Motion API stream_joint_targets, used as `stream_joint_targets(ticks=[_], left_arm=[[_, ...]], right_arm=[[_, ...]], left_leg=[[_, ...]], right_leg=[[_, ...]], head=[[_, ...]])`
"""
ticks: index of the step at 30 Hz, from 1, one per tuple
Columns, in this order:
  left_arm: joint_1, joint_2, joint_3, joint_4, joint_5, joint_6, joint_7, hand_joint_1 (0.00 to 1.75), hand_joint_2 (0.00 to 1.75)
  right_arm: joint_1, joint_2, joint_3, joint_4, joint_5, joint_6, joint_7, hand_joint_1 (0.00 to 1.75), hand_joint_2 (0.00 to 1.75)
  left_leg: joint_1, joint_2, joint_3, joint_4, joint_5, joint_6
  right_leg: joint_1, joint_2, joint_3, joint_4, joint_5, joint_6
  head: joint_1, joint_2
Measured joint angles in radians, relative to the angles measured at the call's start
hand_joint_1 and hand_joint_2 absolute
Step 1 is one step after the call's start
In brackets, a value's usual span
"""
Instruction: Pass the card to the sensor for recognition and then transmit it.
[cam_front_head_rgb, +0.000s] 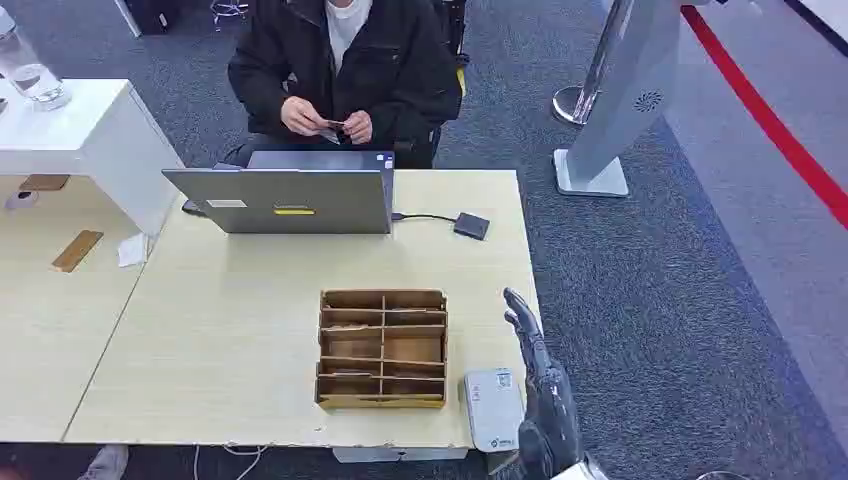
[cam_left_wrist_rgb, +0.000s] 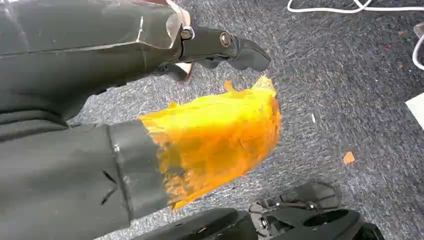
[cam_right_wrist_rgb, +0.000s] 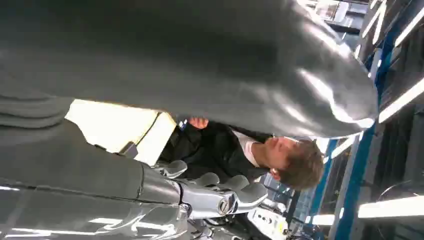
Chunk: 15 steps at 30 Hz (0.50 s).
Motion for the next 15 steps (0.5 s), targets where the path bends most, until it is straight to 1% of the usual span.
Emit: stream_joint_targets(ticks=[3,4,6,12,15], left_arm=[[0.000,0.000,0.000,0.000,-0.006,-0.001,0.000,0.00,0.00],[0.000,0.000,0.000,0.000,-0.008,-0.002,0.000,0.00,0.00],[0.000,0.000,0.000,0.000,-0.011,-0.003,0.000,0.00,0.00],[0.000,0.002,0.000,0.000,-0.027,-0.011,-0.007,0.00,0.00],[0.000,0.002,0.000,0.000,-0.036,-0.019,-0.009,0.00,0.00]], right_arm=[[-0.004,0.000,-0.001,0.000,0.018,0.003,0.001,0.00,0.00],[-0.007,0.000,-0.002,0.000,0.027,0.004,0.002,0.00,1.75],[-0.014,0.000,-0.005,0.000,0.049,0.006,0.006,0.00,1.75],[-0.047,0.000,-0.032,0.000,0.166,-0.003,0.034,0.00,1.75],[-0.075,0.000,-0.044,0.005,0.250,-0.006,0.060,0.00,1.75]], left_leg=[[0.000,0.000,0.000,0.000,0.000,0.000],[0.000,0.000,0.000,0.000,0.000,0.000],[0.000,0.000,0.000,0.000,0.000,0.000],[0.000,0.000,0.000,0.000,0.000,0.000],[0.000,0.000,0.000,0.000,0.000,0.000]], right_leg=[[0.000,0.000,0.000,0.000,0.000,0.000],[0.000,0.000,0.000,0.000,0.000,0.000],[0.000,0.000,0.000,0.000,0.000,0.000],[0.000,0.000,0.000,0.000,0.000,0.000],[0.000,0.000,0.000,0.000,0.000,0.000]], head=[[0.000,0.000],[0.000,0.000],[0.000,0.000],[0.000,0.000],[0.000,0.000]])
